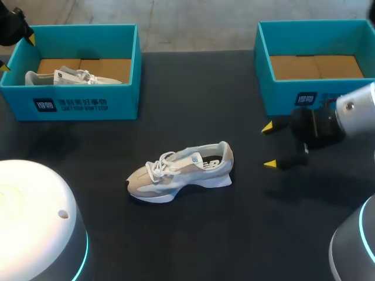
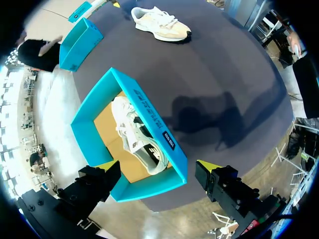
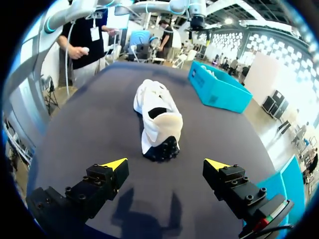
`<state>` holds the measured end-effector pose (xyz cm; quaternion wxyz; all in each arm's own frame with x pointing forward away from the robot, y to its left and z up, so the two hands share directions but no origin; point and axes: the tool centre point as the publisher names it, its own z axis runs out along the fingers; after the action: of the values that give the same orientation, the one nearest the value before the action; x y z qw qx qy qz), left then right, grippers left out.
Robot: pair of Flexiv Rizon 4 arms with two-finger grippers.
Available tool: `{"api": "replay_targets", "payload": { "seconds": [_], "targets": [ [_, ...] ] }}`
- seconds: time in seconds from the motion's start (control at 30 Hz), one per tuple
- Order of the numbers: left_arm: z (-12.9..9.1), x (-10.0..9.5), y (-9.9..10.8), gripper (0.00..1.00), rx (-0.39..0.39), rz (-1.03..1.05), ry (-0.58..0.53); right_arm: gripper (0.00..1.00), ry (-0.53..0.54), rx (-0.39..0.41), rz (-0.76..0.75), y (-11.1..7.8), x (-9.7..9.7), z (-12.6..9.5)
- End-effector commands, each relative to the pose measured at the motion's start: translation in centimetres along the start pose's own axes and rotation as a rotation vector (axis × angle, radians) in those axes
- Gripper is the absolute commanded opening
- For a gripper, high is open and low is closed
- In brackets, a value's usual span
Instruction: Take the shoe out of the shoebox, open the shoe tongue, remove and reinsert the insole, then place the shoe into the shoebox
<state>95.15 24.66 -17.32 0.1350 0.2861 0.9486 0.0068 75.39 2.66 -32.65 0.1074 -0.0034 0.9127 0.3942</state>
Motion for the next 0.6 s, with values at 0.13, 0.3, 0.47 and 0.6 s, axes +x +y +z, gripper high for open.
{"api": "replay_targets", "payload": {
  "seconds": [0.13, 0.3, 0.47, 0.6],
  "targets": [
    [-0.1, 0.1, -0.1, 1.00, -0.004, 0.000, 0.001, 1.00, -0.023, -0.145, 0.035, -1.4, 0.8, 0.7],
    [-0.1, 0.1, -0.1, 1.00, -0.004, 0.000, 0.001, 1.00, -0.010, -0.142, 0.035, -1.9, 0.7, 0.9],
    [-0.1, 0.1, -0.1, 1.00, -0.004, 0.000, 0.001, 1.00, 0.006, -0.138, 0.053, -2.1, 0.4, 0.9],
    [-0.1, 0.1, -0.1, 1.00, -0.004, 0.000, 0.001, 1.00, -0.010, -0.108, 0.088, -2.1, 0.3, 0.7]
  ]
}}
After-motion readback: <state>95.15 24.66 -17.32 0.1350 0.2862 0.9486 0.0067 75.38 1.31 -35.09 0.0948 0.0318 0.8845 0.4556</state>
